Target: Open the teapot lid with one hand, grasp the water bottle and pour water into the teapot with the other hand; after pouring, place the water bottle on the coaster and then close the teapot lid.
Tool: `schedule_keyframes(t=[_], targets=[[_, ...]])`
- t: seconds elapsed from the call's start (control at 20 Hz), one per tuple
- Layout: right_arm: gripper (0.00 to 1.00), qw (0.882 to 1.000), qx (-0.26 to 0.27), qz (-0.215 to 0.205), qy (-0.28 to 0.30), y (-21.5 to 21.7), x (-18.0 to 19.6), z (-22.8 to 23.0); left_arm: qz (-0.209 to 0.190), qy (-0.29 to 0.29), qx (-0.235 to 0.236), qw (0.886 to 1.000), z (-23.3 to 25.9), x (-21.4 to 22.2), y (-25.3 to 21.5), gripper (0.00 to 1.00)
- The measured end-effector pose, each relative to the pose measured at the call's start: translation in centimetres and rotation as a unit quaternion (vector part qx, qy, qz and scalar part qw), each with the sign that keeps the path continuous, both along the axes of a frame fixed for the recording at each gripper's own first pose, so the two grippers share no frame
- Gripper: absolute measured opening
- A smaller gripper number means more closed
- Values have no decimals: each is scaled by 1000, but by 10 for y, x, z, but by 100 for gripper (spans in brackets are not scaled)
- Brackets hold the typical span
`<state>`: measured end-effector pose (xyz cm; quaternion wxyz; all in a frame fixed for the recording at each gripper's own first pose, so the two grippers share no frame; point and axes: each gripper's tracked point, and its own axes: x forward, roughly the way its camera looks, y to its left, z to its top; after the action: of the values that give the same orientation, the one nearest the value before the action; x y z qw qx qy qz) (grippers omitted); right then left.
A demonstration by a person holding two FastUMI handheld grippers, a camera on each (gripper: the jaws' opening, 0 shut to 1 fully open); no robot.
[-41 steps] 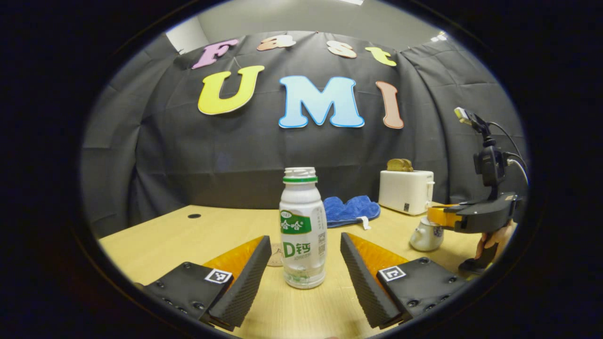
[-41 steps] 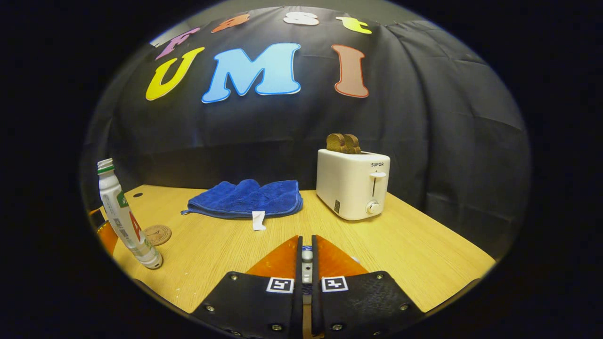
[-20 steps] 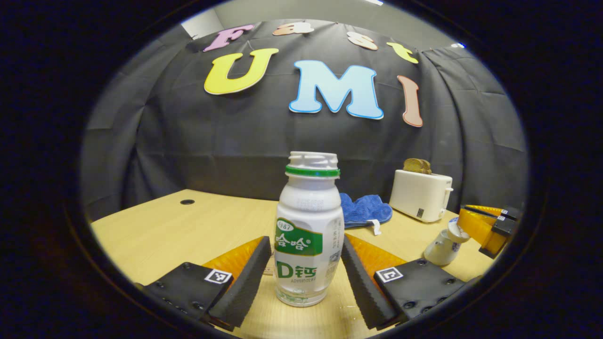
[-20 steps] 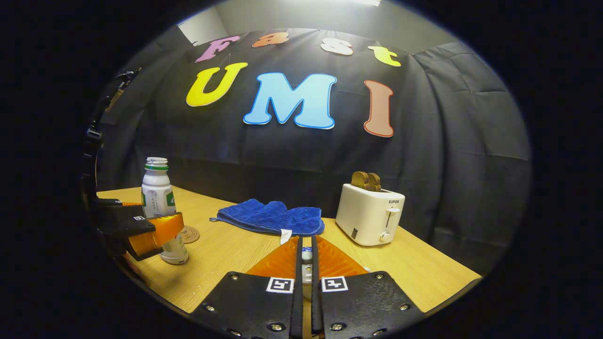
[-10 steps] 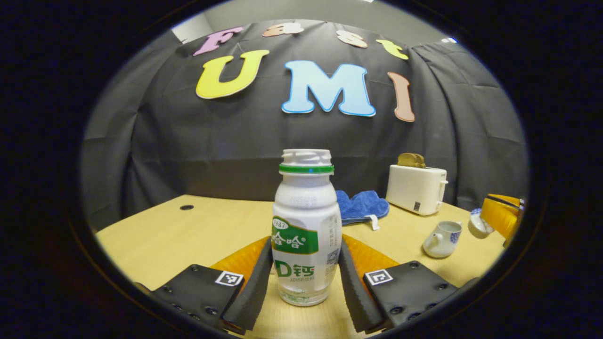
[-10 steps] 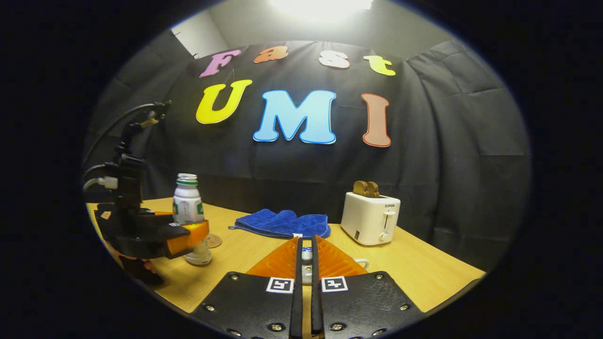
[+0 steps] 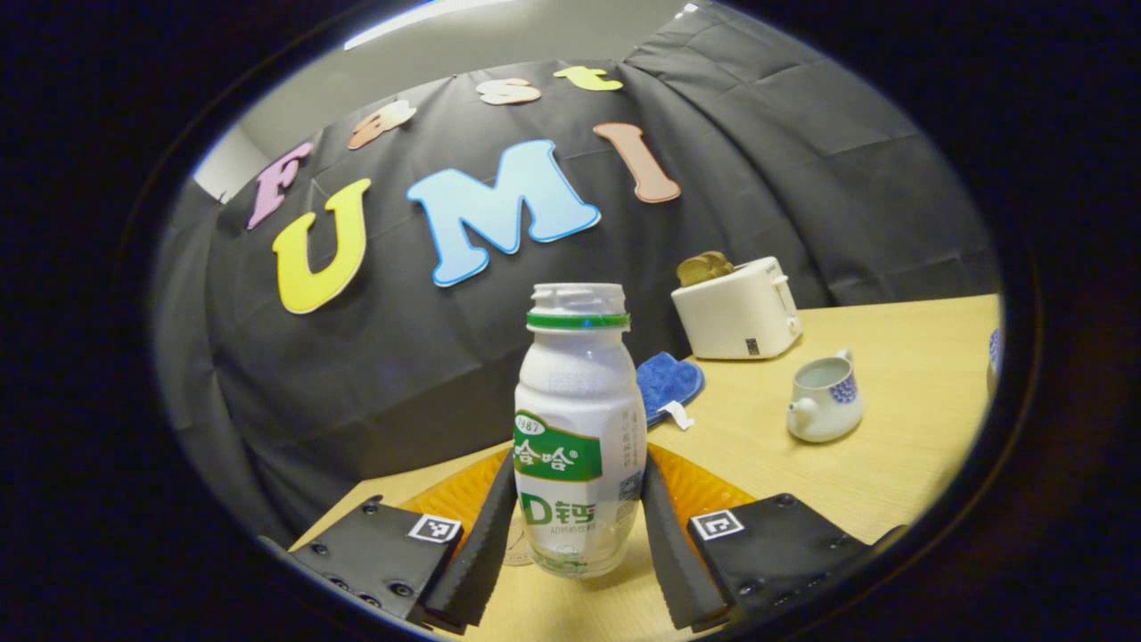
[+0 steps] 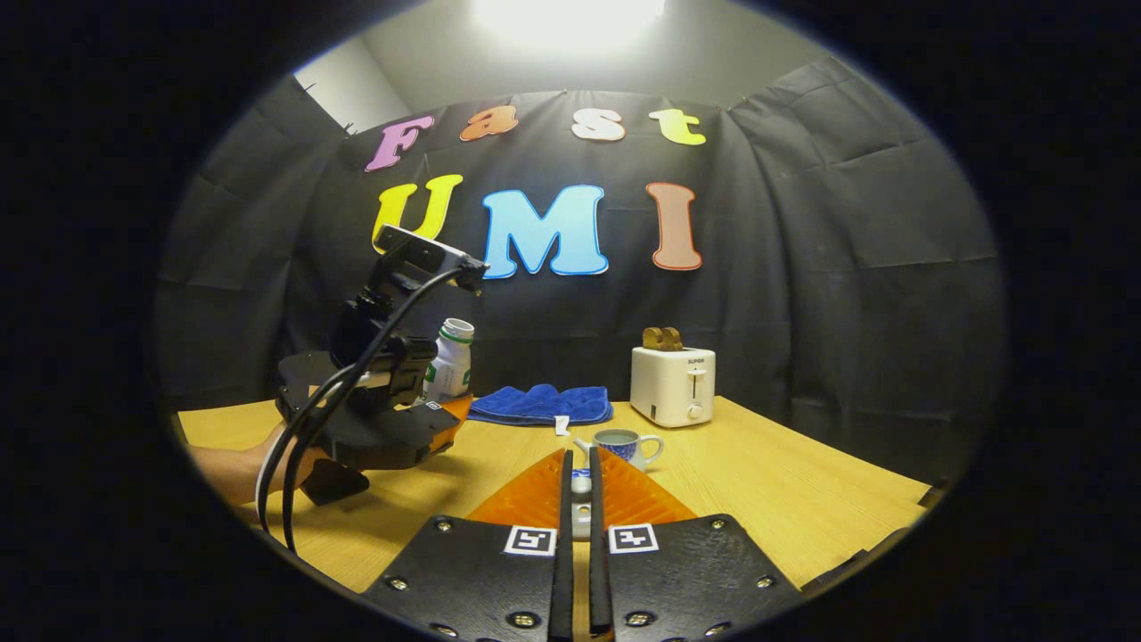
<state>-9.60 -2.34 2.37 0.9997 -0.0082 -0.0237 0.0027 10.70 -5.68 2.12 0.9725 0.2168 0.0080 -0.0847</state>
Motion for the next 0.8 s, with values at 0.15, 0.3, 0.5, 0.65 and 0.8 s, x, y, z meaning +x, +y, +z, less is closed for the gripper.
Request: schedule_keyframes(t=[0.15,0.3,0.5,0.65,0.8], targets=[[7,1000,-2,-12,2,-11,-10,-1,-12,-7,50,999,-1,8,-16,83],[7,1000,-4,-21,0,-20,-16,1,-25,-14,93,995,-2,16,-33,82],[7,999,-7,-34,-3,-30,-21,3,-49,-13,142,989,-12,25,-58,83],[7,999,-10,-43,-5,-38,-22,3,-54,-16,183,982,-17,35,-69,83],[7,999,-11,-50,-8,-44,-25,5,-57,-24,238,969,-23,45,-78,72]])
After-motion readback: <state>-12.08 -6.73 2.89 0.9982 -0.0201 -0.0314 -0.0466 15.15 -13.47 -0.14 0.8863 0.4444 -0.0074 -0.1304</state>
